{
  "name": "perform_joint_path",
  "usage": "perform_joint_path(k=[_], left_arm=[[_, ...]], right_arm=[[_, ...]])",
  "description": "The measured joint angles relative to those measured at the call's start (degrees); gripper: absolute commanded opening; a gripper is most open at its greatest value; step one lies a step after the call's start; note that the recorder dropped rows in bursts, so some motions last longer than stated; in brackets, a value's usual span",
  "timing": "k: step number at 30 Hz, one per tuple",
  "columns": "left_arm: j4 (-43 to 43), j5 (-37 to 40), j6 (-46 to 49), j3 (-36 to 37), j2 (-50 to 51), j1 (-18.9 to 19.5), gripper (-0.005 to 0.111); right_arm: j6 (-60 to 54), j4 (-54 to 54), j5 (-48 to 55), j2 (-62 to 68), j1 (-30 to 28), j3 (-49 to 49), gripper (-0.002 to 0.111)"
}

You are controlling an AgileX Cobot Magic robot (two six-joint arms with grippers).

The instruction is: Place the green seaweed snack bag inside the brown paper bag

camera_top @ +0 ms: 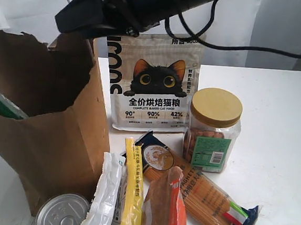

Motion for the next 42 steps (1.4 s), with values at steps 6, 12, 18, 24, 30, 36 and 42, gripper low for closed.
perform_joint_path(k=[6,12,18,24,30,36,42], left_arm=[[0.0,0.0,0.0,0.0,0.0,0.0,0.001],[0.0,0.0,0.0,0.0,0.0,0.0,0.001],[0.0,0.0,0.0,0.0,0.0,0.0,0.001],[0.0,0.0,0.0,0.0,0.0,0.0,0.001],[0.0,0.0,0.0,0.0,0.0,0.0,0.001],[0.0,0.0,0.0,0.0,0.0,0.0,0.001],[0.0,0.0,0.0,0.0,0.0,0.0,0.001]], right_arm=[[0.11,6.85,4.16,-3.62,-2.63,-0.1,0.043],[0.11,9.08,6.95,-7.87,-6.53,-0.1,0.034],[0.11,3.33,6.48,-13.06,-13.67,-0.1,0.005],[4.27,-11.55,1.0,-18.71,-16.25,-0.1,0.0],[8.57,-20.44,-7.08,-24.3,-16.25,4.16,0.0],[9.39,-22.47,-20.85,-31.4,-16.25,20.21,0.0],[9.79,-24.76,-29.21,-35.58,-16.25,30.1,0.0]])
